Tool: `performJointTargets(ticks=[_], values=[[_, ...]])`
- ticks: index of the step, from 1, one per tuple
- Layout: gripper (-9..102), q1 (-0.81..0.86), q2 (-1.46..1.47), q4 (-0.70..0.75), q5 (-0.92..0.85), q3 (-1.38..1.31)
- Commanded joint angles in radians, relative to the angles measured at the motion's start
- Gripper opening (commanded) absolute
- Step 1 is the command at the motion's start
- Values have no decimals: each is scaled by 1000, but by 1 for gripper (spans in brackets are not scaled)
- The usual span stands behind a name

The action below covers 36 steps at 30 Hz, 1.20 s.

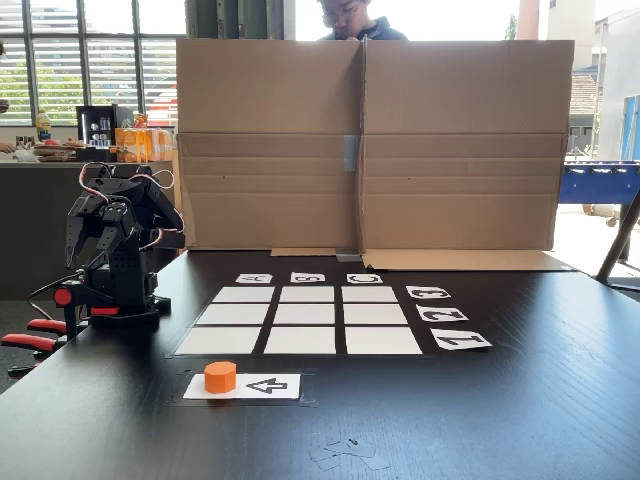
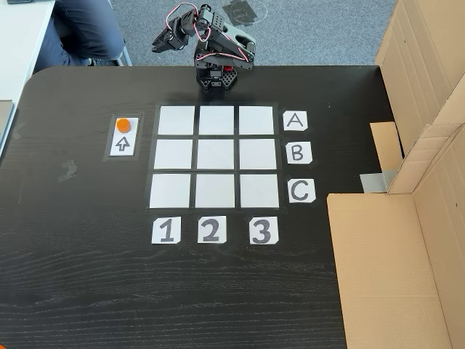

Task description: Pick up the round, orange token and place it in the grid on square A1.

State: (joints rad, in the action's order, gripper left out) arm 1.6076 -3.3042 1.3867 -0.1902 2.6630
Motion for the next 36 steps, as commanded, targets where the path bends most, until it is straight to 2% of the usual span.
performJointTargets(ticks=[1,17,36], values=[[4,-29,114,-127,75,-21],[4,-25,184,-118,81,-80],[11,-135,790,-86,78,-471]])
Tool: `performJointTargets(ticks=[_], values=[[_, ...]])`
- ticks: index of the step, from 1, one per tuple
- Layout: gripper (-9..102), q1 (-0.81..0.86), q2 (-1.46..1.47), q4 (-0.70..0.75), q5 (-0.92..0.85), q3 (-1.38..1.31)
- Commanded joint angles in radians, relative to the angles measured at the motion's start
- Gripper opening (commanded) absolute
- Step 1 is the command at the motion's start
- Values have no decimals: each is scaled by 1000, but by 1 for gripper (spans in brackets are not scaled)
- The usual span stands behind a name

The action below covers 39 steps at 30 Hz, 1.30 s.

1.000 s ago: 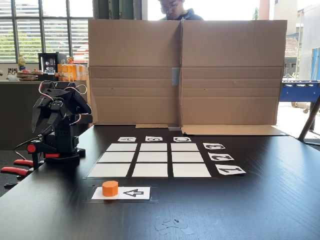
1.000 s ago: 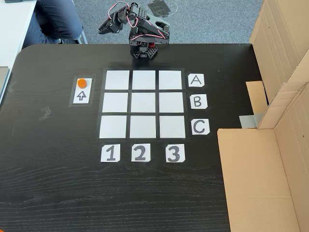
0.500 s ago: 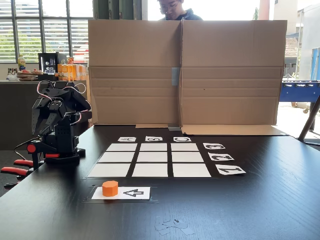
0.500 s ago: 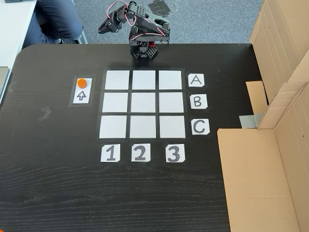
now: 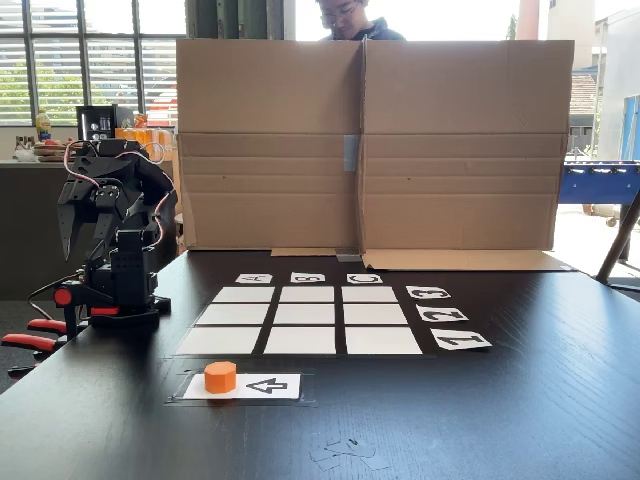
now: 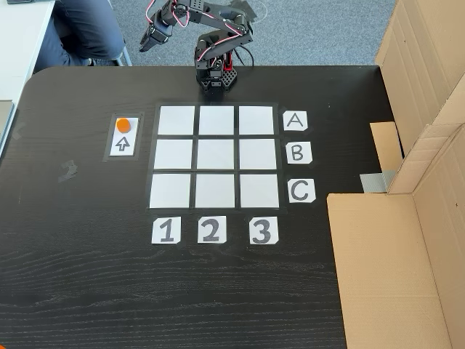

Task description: Pick up the round, orange token and place it in the grid on square A1.

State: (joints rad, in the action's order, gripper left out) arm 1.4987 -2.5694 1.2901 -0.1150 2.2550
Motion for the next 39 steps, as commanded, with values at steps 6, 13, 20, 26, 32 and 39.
performJointTargets(ticks=[6,13,20,26,32,39], values=[[12,-78,256,123,6,-183],[12,-140,410,219,57,-307],[14,-221,575,238,167,-434],[15,-311,724,239,224,-532],[19,-391,848,239,249,-612],[22,-453,1012,238,301,-753]])
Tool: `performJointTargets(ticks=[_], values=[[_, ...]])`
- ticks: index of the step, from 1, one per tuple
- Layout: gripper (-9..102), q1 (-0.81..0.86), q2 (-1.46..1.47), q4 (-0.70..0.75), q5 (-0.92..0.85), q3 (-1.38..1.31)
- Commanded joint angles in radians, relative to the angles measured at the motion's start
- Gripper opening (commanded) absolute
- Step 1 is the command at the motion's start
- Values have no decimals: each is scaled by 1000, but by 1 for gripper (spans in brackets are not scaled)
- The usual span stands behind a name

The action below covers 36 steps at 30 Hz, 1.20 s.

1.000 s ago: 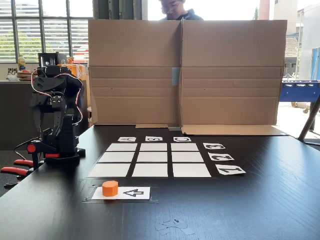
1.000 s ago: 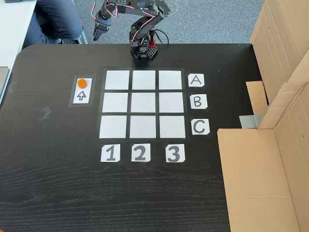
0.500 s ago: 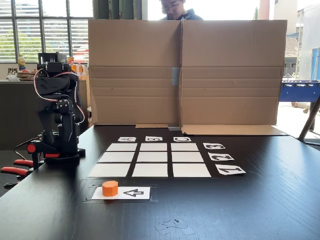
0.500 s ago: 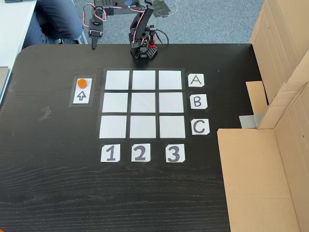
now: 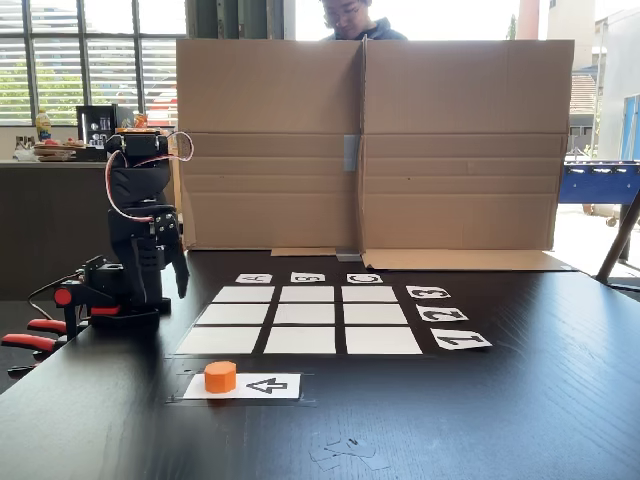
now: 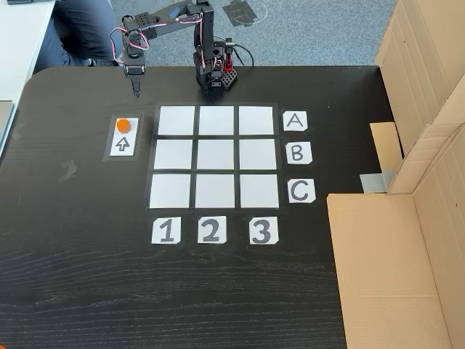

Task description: Pick up the round, orange token and place it in the grid on square A1.

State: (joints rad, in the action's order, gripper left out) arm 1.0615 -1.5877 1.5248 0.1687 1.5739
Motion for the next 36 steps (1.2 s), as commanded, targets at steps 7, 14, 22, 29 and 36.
performJointTargets(ticks=[7,14,22,29,36], values=[[25,-46,143,0,54,-196],[26,-75,250,0,72,-305],[25,-95,405,5,120,-440],[25,-89,508,5,152,-506],[25,-87,565,5,158,-545]])
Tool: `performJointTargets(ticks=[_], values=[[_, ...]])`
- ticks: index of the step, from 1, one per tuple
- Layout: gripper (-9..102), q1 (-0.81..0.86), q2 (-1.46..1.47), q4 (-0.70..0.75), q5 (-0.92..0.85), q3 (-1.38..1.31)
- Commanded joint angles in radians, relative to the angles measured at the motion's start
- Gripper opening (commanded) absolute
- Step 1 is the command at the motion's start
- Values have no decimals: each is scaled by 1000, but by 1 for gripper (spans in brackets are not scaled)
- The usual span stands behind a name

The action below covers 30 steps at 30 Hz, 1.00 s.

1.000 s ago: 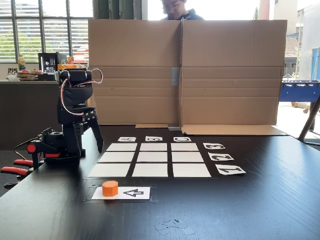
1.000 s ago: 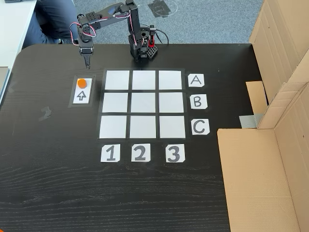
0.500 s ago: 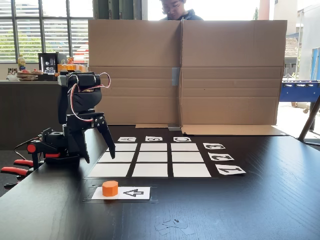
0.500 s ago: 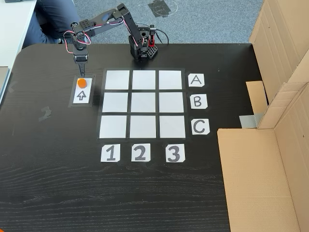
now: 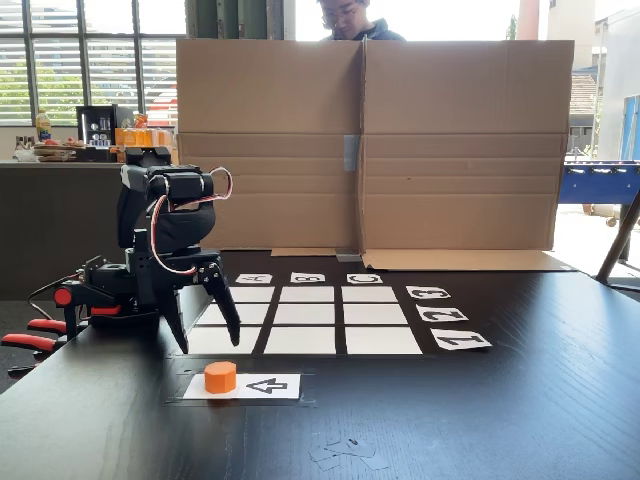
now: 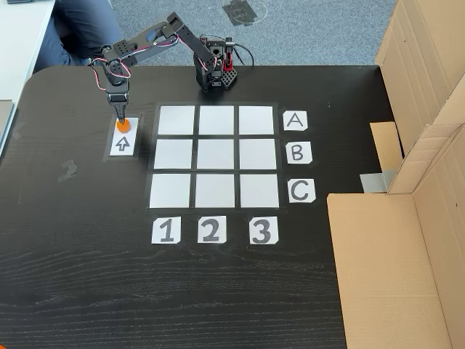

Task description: Pick up the round, orange token and place it in the grid on square A1.

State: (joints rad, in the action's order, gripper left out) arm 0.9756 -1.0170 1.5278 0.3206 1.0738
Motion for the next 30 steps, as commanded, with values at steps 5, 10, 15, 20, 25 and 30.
performJointTargets(ticks=[5,10,15,20,25,30], values=[[25,-5,25,2,6,-80],[25,-14,61,2,6,-117],[25,-23,84,0,3,-129],[25,-32,110,0,3,-140],[25,-35,124,-3,0,-149],[25,-37,144,-3,-9,-170]])
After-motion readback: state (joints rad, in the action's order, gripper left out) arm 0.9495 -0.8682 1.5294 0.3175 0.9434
